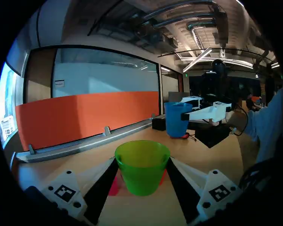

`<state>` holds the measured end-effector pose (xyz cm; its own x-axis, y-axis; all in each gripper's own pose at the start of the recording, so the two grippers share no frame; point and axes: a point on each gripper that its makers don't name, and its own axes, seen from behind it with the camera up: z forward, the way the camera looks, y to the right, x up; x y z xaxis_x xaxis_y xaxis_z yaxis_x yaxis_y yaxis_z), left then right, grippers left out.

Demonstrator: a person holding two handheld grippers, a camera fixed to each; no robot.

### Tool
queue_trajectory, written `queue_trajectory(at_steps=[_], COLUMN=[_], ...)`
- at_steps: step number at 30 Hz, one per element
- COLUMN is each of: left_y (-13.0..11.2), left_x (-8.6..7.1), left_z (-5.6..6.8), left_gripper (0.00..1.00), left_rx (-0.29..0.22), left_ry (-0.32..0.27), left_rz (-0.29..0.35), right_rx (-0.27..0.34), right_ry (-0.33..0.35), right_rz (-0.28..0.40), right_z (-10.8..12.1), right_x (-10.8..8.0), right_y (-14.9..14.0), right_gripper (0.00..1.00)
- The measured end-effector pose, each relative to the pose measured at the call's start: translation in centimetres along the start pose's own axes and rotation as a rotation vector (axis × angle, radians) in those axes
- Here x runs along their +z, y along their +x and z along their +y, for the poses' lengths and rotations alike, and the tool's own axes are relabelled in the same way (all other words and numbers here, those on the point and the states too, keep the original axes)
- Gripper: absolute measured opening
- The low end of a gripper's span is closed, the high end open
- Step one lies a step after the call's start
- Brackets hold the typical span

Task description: Pour water

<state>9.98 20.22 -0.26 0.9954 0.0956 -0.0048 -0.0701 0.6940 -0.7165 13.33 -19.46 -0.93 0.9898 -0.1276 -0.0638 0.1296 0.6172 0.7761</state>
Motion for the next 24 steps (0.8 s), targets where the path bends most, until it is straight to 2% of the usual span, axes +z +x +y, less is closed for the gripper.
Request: queue_trajectory(at_steps=[14,24], left_y=[0.5,0.6], left_x=[0.3,0.6], left_z=[0.6,1.1], left_gripper=[0.86,0.86], left_rx=[0.008,0.012], left_ry=[-0.009,-0.021], left_rz=[0.020,0.022], right_rx=[-0.055,-0.157], right_ry=[0.015,0.011], right_rz=[-0.001,0.005], right_z=[0.3,0.6], right_x=[0.5,1.1], right_y=[1.3,2.9], right_gripper=[0.91,0.91])
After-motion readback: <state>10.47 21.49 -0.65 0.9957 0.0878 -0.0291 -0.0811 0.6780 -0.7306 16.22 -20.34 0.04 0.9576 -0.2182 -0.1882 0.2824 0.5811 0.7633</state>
